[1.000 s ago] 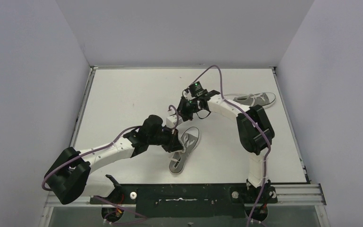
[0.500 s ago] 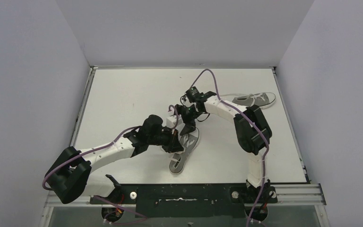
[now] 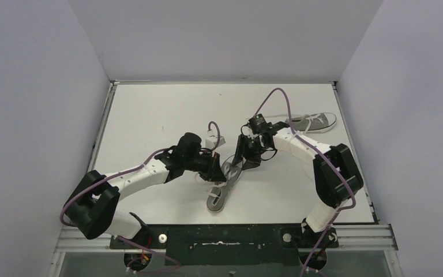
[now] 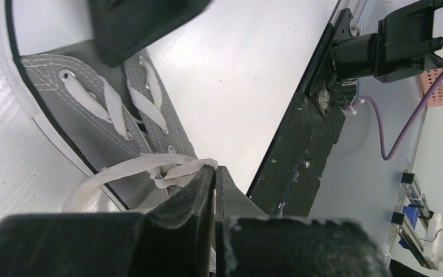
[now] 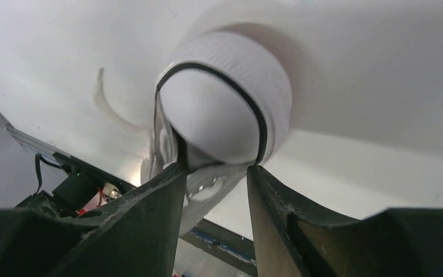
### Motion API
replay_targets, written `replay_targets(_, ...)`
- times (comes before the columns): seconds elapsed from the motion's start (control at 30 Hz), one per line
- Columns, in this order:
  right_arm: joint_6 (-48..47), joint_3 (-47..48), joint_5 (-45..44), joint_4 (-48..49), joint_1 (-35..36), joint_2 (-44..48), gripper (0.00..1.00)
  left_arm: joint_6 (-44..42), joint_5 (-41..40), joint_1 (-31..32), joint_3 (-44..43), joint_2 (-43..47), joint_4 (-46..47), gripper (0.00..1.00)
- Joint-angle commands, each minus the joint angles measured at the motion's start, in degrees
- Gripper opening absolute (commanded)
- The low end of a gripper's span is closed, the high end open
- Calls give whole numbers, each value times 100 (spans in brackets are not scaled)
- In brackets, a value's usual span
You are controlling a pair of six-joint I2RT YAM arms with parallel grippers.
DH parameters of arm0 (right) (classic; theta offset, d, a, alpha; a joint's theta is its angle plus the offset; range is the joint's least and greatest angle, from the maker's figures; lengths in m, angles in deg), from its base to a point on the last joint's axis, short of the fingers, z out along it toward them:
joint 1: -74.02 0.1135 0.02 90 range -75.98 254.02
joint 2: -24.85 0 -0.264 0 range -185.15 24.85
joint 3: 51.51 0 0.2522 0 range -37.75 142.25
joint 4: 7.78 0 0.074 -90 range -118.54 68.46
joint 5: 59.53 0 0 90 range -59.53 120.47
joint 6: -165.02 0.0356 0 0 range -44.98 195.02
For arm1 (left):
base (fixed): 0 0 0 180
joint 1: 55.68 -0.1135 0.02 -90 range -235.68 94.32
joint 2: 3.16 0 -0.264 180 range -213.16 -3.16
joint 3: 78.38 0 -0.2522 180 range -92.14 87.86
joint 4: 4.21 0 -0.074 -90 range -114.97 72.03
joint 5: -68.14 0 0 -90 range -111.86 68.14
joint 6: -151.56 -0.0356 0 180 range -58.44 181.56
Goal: Tie the shoes
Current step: Wrap the shoelace around the shoelace.
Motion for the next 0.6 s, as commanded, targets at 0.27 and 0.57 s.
replay_targets(0.27, -285, 432, -712, 194, 223, 126, 53, -56, 637, -270, -608, -297, -382, 0)
replay_targets(0.57, -2343, -825, -1924, 412, 1607, 2580, 61, 258, 1004, -390, -872, -921, -122, 0)
